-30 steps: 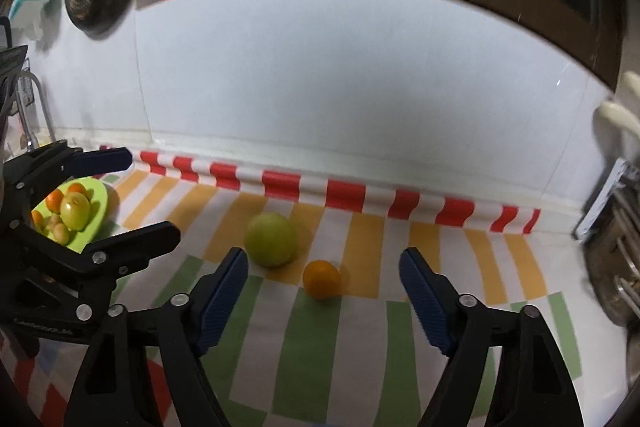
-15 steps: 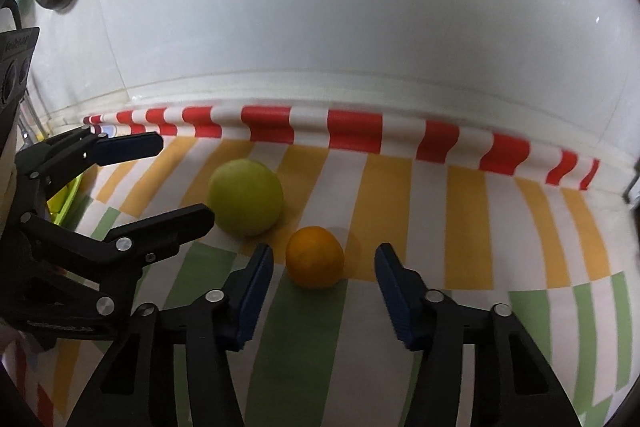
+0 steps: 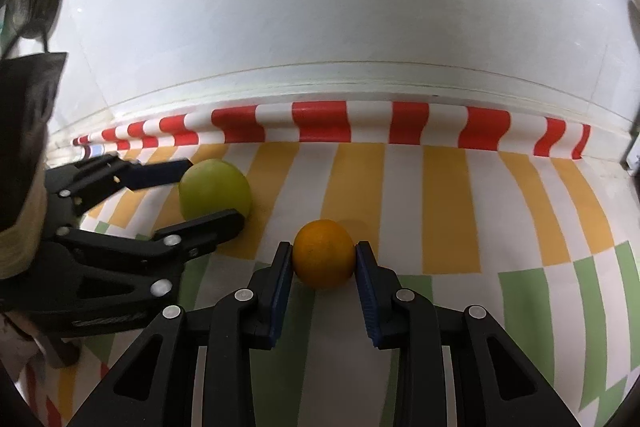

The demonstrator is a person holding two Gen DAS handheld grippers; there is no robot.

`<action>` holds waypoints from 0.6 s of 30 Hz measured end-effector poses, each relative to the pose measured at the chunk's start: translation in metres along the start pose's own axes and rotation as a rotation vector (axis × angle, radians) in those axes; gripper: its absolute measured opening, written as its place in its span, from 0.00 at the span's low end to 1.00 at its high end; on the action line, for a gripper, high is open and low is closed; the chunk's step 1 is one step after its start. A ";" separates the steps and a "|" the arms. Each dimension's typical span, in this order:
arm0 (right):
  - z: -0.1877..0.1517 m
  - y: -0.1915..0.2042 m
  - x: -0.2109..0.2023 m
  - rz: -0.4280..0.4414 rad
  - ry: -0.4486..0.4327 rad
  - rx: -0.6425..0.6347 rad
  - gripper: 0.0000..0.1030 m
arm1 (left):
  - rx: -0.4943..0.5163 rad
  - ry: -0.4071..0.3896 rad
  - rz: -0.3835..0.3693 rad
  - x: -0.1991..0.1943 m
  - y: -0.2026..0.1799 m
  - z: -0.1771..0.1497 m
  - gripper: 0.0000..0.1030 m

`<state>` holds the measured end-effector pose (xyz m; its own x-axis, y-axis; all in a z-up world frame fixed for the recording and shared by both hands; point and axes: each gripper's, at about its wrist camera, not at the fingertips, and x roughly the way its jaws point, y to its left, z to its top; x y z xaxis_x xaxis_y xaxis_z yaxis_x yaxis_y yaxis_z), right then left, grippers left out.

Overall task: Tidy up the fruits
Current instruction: 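Grasp the green grapefruit with the left tool while the right tool grasps the small mandarin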

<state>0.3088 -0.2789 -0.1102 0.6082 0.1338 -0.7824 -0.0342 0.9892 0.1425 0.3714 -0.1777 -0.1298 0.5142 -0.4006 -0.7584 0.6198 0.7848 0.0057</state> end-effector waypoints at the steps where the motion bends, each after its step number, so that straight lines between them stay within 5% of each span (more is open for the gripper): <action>1: -0.001 -0.002 -0.004 -0.006 -0.006 0.005 0.31 | 0.000 0.001 -0.009 0.000 -0.001 0.000 0.48; 9: -0.002 -0.008 -0.018 -0.023 -0.039 0.036 0.31 | -0.049 0.006 0.031 -0.011 -0.001 -0.004 0.47; 18: -0.003 0.011 -0.043 -0.011 -0.081 0.045 0.31 | -0.096 -0.060 0.052 -0.066 -0.004 -0.015 0.47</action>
<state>0.2801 -0.2741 -0.0769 0.6705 0.1159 -0.7328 0.0072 0.9867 0.1626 0.3259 -0.1475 -0.0895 0.5806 -0.3832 -0.7184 0.5333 0.8457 -0.0201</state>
